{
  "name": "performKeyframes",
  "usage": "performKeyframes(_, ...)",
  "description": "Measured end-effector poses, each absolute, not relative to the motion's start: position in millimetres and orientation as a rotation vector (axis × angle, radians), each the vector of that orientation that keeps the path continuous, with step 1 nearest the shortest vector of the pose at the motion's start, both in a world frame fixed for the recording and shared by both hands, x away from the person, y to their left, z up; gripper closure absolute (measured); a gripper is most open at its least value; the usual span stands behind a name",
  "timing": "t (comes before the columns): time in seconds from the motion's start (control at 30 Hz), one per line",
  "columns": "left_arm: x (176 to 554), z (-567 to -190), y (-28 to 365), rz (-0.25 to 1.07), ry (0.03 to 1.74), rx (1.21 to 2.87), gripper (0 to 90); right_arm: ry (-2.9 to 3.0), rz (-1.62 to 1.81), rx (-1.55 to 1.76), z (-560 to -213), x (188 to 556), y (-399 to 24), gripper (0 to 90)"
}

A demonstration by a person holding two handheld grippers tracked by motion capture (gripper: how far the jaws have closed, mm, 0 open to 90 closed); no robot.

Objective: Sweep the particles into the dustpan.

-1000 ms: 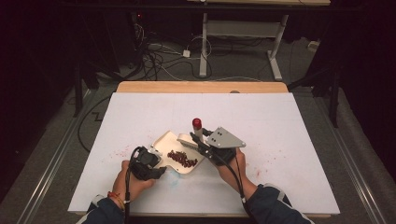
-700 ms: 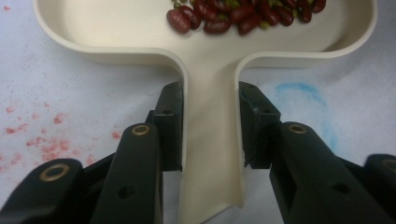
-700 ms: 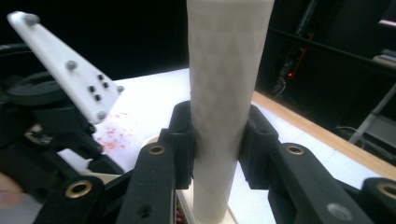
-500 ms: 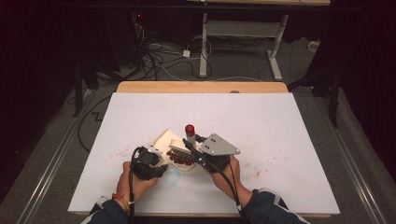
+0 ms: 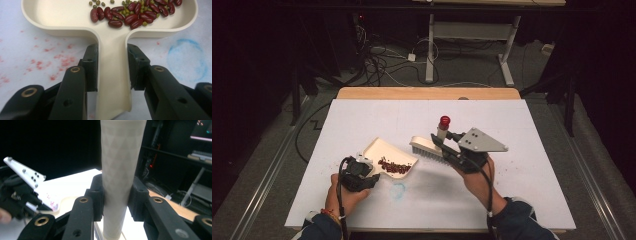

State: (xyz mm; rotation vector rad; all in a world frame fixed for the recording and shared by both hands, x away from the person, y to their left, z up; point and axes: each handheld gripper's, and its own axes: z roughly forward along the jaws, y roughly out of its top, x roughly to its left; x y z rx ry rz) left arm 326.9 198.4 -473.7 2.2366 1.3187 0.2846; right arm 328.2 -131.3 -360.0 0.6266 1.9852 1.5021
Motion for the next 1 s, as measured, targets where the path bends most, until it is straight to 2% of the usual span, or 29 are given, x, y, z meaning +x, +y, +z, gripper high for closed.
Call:
performKeyframes(0.23, 328.6, -476.4, 204.1, 0.297, 1.334, 2.231, 63.8, 1.994, 1.476, 0.647, -345.0, 328.5, -193.9, 70.1)
performKeyframes(0.5, 329.7, -477.1, 213.8, 0.307, 1.376, 2.212, 63.8, 2.035, 1.452, 0.702, -345.2, 320.3, -247.0, 70.0)
performKeyframes(0.77, 332.8, -478.1, 223.9, 0.322, 1.427, 2.176, 63.9, 2.126, 1.442, 0.743, -352.6, 314.1, -275.1, 70.0)
performKeyframes(1.0, 337.0, -476.0, 227.8, 0.323, 1.459, 2.155, 63.9, 2.246, 1.399, 0.732, -357.6, 308.3, -282.6, 70.0)
